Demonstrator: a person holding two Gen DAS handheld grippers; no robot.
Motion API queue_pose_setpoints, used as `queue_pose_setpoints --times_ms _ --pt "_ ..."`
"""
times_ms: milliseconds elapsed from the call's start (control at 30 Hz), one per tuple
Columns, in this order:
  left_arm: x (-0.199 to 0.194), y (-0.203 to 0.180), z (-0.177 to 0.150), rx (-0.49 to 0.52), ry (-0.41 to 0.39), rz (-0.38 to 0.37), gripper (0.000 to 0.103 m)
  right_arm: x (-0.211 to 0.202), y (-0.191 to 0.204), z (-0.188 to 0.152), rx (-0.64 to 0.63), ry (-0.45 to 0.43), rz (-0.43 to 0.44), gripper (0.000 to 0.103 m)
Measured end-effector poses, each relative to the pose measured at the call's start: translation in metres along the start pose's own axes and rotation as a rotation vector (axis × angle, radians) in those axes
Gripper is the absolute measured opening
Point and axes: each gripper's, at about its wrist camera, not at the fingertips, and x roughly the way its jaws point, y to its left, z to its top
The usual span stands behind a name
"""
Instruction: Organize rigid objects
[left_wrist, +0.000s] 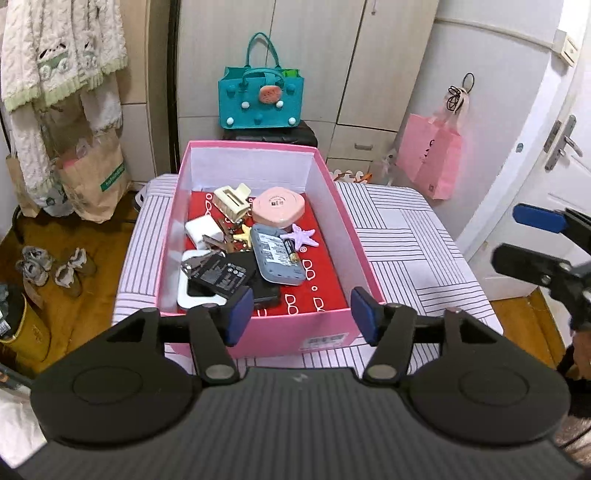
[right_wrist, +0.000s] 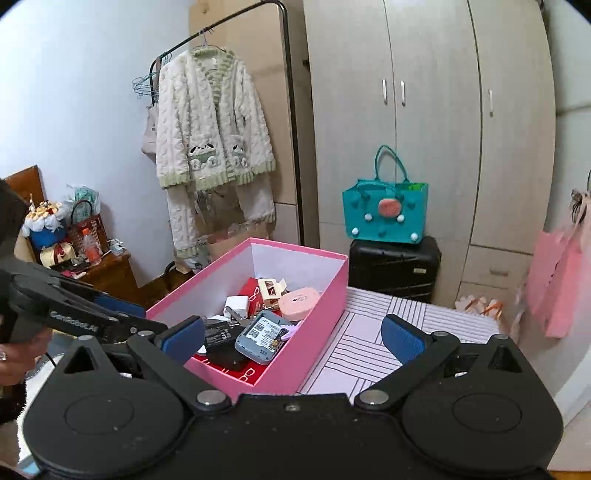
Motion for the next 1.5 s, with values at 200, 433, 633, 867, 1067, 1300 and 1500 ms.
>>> queue_pose_setpoints --times_ms 200,433,633,867,1067,1300,1500 --pt "0.002 -0.003 -0.002 -0.031 -0.036 0.033 0.067 -0.002 -0.006 0.0 0.042 -0.018 -0.017 0.103" --pt "0.006 -0.02 -0.008 0.044 -0.029 0.01 0.071 0.024 -0.01 -0.005 0.04 0.088 -0.235 0.103" --pt "0.004 -0.024 -0.013 0.026 -0.063 0.002 0.096 0.011 -0.012 -0.01 0.082 0.097 -0.23 0.103" --pt "0.006 -0.025 -0.018 -0.016 -0.065 0.038 0.102 0.0 -0.005 -0.02 0.084 0.119 -0.177 0.103" --pt "0.005 -0.034 -0.025 0.012 -0.04 0.103 0.102 -0.016 0.002 -0.024 0.112 0.103 -0.193 0.103" --pt "-0.001 -0.043 -0.036 0.008 -0.031 0.103 0.102 -0.027 0.007 -0.03 0.144 0.105 -0.253 0.103" --pt "-0.003 -0.046 -0.039 -0.019 -0.009 0.11 0.103 -0.027 -0.001 -0.037 0.231 0.137 -0.256 0.103"
